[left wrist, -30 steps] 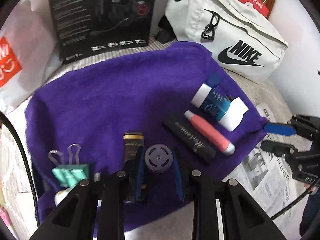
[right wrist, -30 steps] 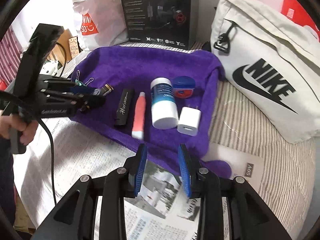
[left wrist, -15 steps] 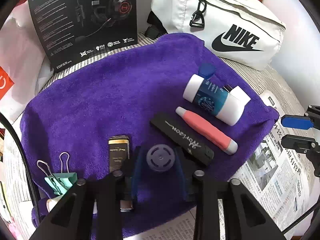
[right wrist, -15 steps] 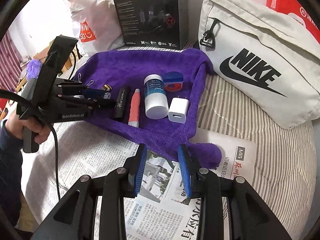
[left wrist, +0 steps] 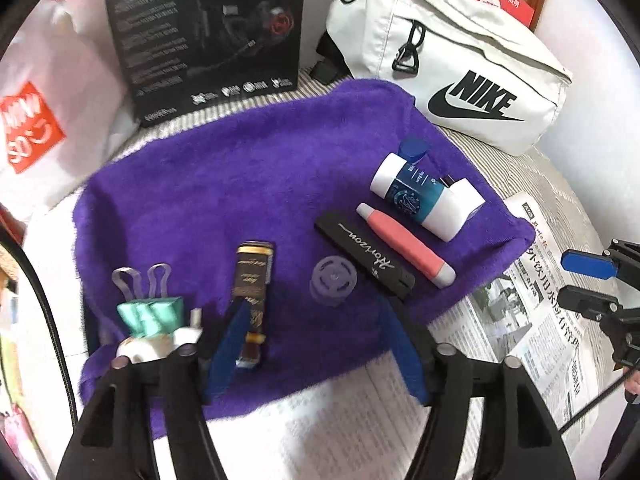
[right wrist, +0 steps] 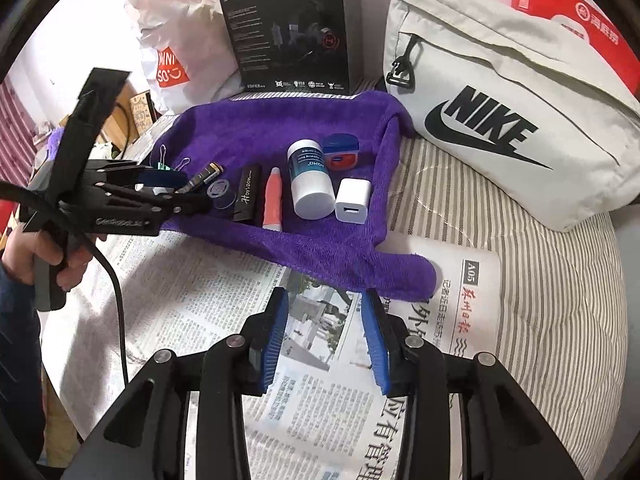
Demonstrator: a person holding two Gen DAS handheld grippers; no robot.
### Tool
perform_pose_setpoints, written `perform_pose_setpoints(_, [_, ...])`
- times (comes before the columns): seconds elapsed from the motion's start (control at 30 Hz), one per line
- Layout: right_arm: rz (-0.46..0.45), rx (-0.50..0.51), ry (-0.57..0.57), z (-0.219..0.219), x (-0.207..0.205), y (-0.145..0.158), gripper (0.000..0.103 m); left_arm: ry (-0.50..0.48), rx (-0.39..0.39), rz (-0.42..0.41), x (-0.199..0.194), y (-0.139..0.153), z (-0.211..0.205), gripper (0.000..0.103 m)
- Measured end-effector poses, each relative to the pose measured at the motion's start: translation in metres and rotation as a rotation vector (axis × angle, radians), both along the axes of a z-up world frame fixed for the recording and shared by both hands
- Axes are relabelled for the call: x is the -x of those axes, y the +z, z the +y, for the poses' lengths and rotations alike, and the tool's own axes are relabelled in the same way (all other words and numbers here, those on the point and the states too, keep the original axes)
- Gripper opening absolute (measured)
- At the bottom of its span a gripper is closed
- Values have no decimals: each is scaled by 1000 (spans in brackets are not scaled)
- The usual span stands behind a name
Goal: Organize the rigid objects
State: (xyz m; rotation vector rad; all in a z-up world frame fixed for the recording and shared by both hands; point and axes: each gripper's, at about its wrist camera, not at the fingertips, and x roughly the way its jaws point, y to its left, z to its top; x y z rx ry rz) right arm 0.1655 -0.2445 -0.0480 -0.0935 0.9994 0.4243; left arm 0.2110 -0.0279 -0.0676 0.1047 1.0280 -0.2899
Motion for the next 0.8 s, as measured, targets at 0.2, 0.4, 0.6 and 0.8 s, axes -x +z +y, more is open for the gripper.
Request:
perform_pose_setpoints(0.2, [-4,-9,-62,6,8,8,42,64,0,-25,32,12,8,88])
perform_pose_setpoints(0.4, [-14,-10,-97,20,18,16,59,176,-39,-38,63,18,27,90])
perform_pose_setpoints(0.6, [-47,2,-106,30,37,30,80,275,-30,-99,103,36,41,102])
perform_pose_setpoints(0.8, [-104,-8,-124,30,69,50,101,287,-57,-109,134,46,35,103])
